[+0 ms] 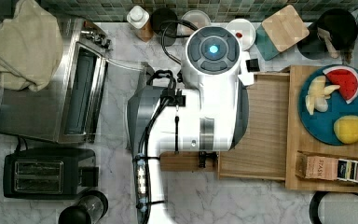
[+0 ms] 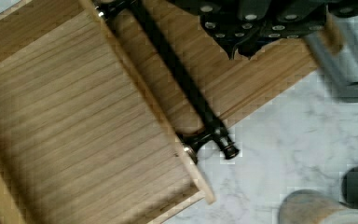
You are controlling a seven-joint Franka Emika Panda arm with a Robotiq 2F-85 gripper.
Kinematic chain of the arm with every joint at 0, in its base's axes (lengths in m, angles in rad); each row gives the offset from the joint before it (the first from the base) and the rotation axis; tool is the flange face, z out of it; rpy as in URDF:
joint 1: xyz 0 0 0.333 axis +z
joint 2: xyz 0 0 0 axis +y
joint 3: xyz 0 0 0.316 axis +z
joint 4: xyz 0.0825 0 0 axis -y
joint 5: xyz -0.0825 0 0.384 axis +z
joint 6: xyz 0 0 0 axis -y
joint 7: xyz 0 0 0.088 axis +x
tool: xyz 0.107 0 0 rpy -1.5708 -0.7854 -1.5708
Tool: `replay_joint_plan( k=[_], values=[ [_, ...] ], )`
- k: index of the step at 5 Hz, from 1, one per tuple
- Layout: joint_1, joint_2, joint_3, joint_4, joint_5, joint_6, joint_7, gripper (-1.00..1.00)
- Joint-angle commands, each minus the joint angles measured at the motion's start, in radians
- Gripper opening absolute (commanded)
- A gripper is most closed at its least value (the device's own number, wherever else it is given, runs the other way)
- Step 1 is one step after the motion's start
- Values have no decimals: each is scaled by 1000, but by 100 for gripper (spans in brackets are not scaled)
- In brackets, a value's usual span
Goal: Close the drawer.
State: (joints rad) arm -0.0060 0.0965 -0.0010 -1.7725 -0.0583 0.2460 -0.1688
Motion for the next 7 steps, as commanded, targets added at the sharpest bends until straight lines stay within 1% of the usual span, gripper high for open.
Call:
replay_joint_plan(
  k=[1,2,3,4,5,6,7],
  values=[
    [29,-169,63,-350,-9,318,-105,-100],
    [136,-131,-52,-325,33,257,-153,-100],
    [67,-114,12,-375,13,334,-192,-100],
    [76,-110,12,-445,-39,445,-184,-100],
    [79,-89,14,-500,1,534,-195,-100],
    [85,-50,24,-475,-15,507,-152,-100],
    [74,-41,30,-502,-58,547,-130,-100]
  ],
)
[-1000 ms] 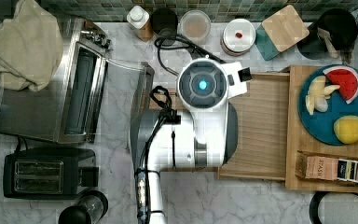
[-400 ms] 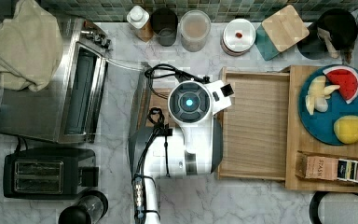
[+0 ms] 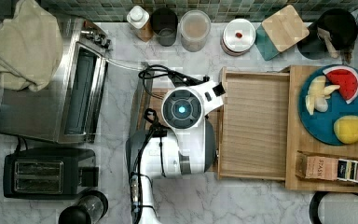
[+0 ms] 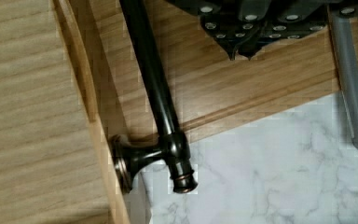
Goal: Close the drawer.
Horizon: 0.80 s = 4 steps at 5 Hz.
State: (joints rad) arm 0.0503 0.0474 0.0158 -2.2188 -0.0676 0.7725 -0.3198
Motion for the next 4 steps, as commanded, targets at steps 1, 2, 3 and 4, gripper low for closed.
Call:
replay_joint_plan(
  k=[1,2,3,4],
  values=[
    [8,34,4,-66,-135,42,28,-100],
    [4,55,-18,-81,-110,81,-18,-100],
    [-9,74,-8,-120,-132,185,16,-100],
    [-2,77,-18,-118,-160,178,56,-100]
  ],
)
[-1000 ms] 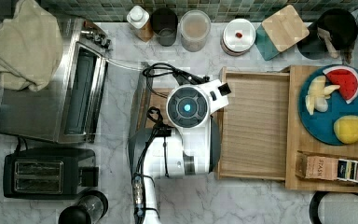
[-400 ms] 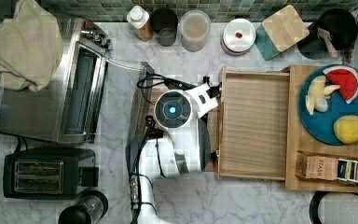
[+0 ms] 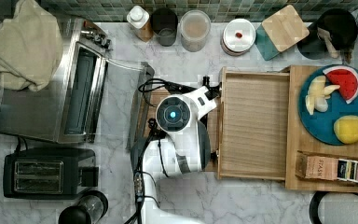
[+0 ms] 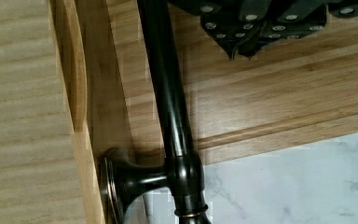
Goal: Close the drawer.
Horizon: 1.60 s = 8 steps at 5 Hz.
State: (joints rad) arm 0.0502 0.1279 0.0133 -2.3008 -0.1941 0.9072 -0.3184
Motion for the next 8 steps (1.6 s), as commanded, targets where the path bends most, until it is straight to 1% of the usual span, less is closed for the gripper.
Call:
replay_joint_plan(
  k=[1,2,3,4,5,6,7,8],
  values=[
    [-15,7,-30,-18,-58,16,13,-100],
    [-67,33,-15,-27,-88,63,-34,-100],
    [-63,51,-56,-16,-103,79,-76,-100],
    [-82,71,-74,8,-74,55,-133,-100],
    [-106,60,-101,25,-100,7,-183,-100],
    [-127,71,-150,83,-149,-64,-229,-100],
    [-147,76,-210,111,-238,-78,-204,-100],
    [-175,90,-250,172,-270,-161,-195,-100]
  ],
)
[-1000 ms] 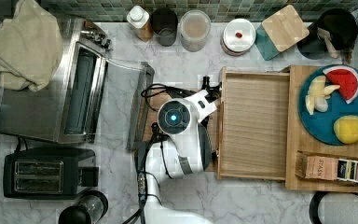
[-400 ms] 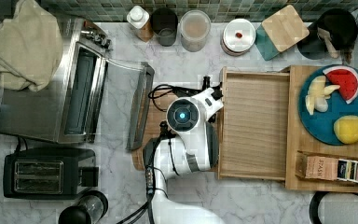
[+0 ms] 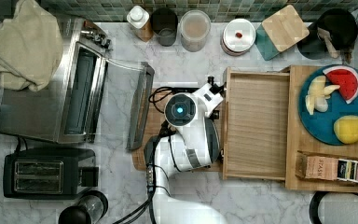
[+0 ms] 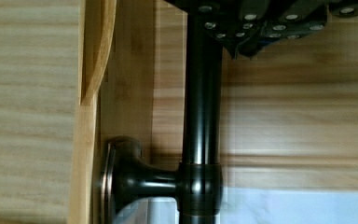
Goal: Close the drawer.
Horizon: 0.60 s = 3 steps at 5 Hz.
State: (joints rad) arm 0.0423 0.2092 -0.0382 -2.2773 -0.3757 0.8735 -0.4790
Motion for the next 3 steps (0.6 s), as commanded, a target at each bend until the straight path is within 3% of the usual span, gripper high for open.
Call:
replay_joint_plan(
  k=[1,3],
  values=[
    [-199,14,-233,165,-84,-129,-98,-100],
    [-249,51,-302,269,-31,-151,-284,-100]
  ],
)
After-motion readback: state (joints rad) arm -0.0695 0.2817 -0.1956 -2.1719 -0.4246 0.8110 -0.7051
